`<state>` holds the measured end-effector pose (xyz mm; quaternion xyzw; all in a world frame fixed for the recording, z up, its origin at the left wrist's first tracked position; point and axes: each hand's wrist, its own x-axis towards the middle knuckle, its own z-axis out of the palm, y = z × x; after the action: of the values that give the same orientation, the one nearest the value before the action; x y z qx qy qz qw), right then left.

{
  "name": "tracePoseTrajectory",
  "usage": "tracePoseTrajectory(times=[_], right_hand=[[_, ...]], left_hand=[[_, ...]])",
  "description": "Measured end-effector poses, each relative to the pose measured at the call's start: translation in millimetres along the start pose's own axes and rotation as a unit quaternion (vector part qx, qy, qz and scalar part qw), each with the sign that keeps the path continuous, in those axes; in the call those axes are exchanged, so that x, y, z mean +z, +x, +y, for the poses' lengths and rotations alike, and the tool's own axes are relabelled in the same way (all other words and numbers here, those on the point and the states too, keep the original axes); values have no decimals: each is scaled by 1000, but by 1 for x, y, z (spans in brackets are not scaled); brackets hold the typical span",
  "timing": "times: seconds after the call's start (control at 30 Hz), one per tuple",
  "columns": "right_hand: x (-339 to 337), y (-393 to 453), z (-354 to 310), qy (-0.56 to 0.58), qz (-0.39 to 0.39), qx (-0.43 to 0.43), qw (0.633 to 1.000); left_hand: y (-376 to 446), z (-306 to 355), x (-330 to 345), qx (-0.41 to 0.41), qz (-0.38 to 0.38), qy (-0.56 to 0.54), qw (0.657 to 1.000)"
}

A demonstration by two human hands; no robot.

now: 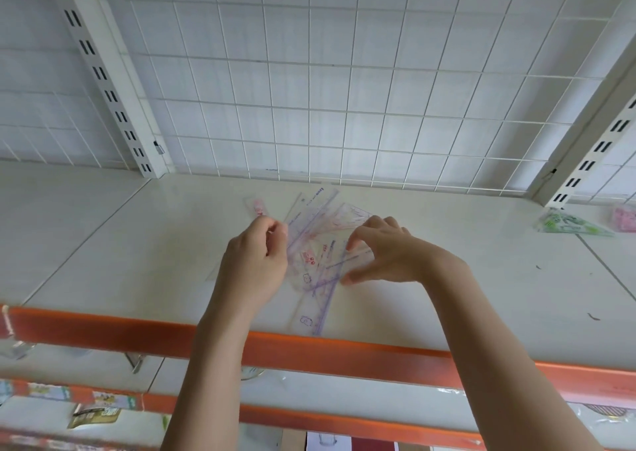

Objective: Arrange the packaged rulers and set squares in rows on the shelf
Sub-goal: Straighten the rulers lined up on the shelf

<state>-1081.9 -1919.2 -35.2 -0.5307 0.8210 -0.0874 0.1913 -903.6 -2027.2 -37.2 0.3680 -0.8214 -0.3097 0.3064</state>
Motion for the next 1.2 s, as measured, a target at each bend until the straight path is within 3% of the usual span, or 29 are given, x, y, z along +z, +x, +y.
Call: tracePoseTrajectory(times=[0.23, 0.43, 0.6, 0.8, 1.07, 1.2], right_hand=[[5, -7, 1, -31, -11, 15, 999], [-4, -41, 12, 90, 165, 23, 982], [-20, -89, 41, 116, 270, 65, 954], [-23, -164, 98, 113, 338, 157, 921], [-29, -283, 191, 118, 351, 239, 898], [-30, -340, 237, 111, 381, 262, 880]], left_hand=[[-2, 5, 4, -26, -29, -28, 999], [-4, 26, 23, 28, -37, -51, 998], [-6, 56, 52, 76, -39, -133, 987], [-33, 120, 105, 79, -114, -248, 959], [-97, 223, 189, 81, -157, -276, 945], [-137, 281, 233, 35, -212, -360, 908]])
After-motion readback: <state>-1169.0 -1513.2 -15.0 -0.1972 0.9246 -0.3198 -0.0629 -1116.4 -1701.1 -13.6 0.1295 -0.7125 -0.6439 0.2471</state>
